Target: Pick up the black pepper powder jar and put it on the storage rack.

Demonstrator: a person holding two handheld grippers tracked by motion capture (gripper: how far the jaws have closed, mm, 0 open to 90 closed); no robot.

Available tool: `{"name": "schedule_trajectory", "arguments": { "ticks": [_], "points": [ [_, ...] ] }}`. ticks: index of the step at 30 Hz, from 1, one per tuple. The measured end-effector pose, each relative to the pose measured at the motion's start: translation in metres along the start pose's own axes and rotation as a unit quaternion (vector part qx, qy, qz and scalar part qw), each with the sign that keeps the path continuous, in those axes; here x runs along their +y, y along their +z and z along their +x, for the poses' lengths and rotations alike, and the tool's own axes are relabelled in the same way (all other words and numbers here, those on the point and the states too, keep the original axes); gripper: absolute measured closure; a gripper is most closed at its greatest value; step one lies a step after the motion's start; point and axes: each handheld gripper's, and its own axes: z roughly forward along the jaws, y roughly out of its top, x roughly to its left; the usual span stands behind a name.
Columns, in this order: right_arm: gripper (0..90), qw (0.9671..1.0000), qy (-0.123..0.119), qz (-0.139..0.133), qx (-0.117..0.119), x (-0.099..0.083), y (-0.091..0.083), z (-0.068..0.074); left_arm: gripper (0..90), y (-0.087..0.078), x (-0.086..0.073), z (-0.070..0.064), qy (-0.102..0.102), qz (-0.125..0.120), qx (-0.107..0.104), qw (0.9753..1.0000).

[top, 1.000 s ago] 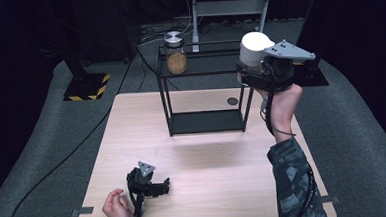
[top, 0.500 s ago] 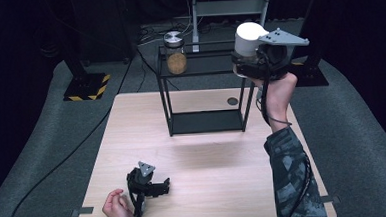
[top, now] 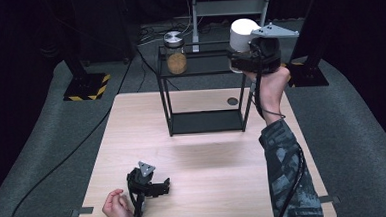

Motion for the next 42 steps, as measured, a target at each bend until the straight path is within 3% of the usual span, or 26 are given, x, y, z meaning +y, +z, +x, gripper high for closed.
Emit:
{"name": "schedule_trajectory", "arguments": {
  "ticks": [11,20,29,42],
  "points": [
    [29.6,0.9997,0.021,0.012,-0.004,0.001,0.019,-0.008,0.0,0.000,0.000,0.000,0.000,0.000,0.000,1.0000],
    [29.6,0.9992,0.017,0.031,-0.020,0.006,0.034,-0.011,0.0,0.000,0.000,0.000,0.000,0.000,0.000,1.0000],
    [29.6,0.9986,0.036,0.032,-0.021,0.007,0.040,-0.018,0.0,0.000,0.000,0.000,0.000,0.000,0.000,1.0000],
    [29.6,0.9981,0.041,0.040,-0.025,0.011,0.049,-0.020,0.0,0.000,0.000,0.000,0.000,0.000,0.000,1.0000]
  ]
}}
